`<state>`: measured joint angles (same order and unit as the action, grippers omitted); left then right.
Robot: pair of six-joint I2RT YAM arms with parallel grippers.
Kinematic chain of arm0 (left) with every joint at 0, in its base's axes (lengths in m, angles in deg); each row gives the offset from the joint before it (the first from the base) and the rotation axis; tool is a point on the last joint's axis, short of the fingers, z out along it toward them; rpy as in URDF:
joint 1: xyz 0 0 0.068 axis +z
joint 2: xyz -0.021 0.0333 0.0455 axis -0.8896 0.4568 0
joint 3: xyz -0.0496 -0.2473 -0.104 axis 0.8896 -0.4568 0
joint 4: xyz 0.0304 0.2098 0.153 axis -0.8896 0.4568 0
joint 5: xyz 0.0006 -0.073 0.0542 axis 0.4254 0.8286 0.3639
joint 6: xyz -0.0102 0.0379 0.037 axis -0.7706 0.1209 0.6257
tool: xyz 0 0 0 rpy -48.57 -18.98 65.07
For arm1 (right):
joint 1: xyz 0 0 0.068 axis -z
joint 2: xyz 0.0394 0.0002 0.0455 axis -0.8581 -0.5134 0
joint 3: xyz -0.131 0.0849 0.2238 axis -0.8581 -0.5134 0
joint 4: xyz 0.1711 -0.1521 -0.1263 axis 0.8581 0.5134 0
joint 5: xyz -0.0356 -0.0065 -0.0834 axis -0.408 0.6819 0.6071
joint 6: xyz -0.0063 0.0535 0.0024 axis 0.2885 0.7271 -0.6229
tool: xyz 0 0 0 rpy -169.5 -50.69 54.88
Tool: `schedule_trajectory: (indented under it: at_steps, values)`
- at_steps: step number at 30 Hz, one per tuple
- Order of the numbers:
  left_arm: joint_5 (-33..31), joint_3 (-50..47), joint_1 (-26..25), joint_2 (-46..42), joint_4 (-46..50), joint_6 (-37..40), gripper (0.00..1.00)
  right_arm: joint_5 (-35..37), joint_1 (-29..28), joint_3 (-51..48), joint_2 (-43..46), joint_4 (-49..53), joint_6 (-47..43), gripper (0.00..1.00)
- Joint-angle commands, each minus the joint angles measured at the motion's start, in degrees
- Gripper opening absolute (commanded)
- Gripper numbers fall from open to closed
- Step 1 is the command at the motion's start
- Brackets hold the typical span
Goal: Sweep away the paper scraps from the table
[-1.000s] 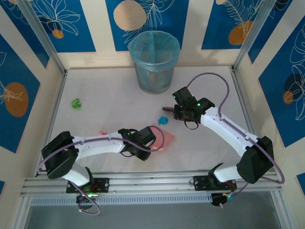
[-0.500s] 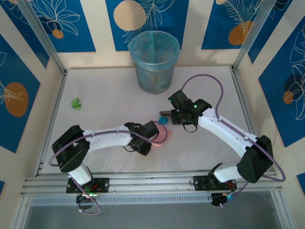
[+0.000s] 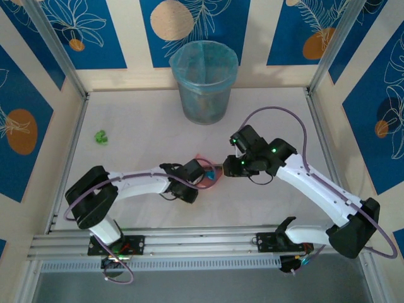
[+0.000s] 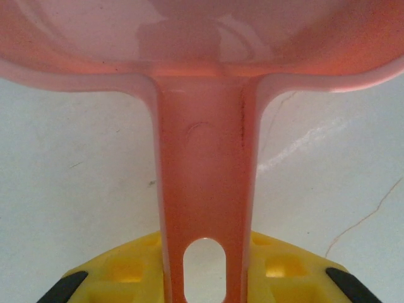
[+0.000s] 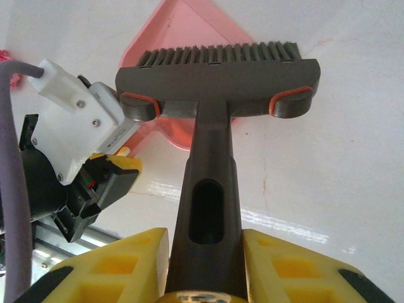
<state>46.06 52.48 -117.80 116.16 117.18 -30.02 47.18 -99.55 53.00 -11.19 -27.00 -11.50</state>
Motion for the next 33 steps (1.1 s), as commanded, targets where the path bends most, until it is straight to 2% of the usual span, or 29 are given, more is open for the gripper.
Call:
schedule_trajectory:
  at_steps: [1,9,14,19,22,27,33]
  values:
    - [-1.4,-1.7,1.1,-0.6,1.2,-1.0,0.00,-6.9,3.2,-1.4,3.1,-2.3,0.8,0.00]
    - [-3.6,-2.5,1.1,-2.2,1.1,-0.9,0.00,-6.9,10.3,-3.2,7.3,-6.8,1.8,0.00]
    - [-4.7,-3.4,1.1,-4.3,0.6,-1.0,0.00,-2.9,15.0,-6.5,12.7,-11.4,3.0,0.00]
    - [-6.6,-4.1,1.1,-5.9,0.5,-1.0,0.00,-0.4,22.1,-14.5,20.1,-20.5,5.8,0.00]
    - [-7.4,-4.3,1.2,-6.5,0.3,-0.9,0.00,-1.3,25.1,-20.7,24.1,-28.5,7.1,0.00]
    - [-9.0,-4.6,1.1,-7.4,0.2,-0.9,0.00,-1.9,26.5,-30.6,26.4,-40.2,8.2,0.00]
    - [-11.8,-5.3,1.1,-8.9,-0.5,-0.6,0.00,-7.1,26.4,-38.9,26.9,-50.7,10.2,0.00]
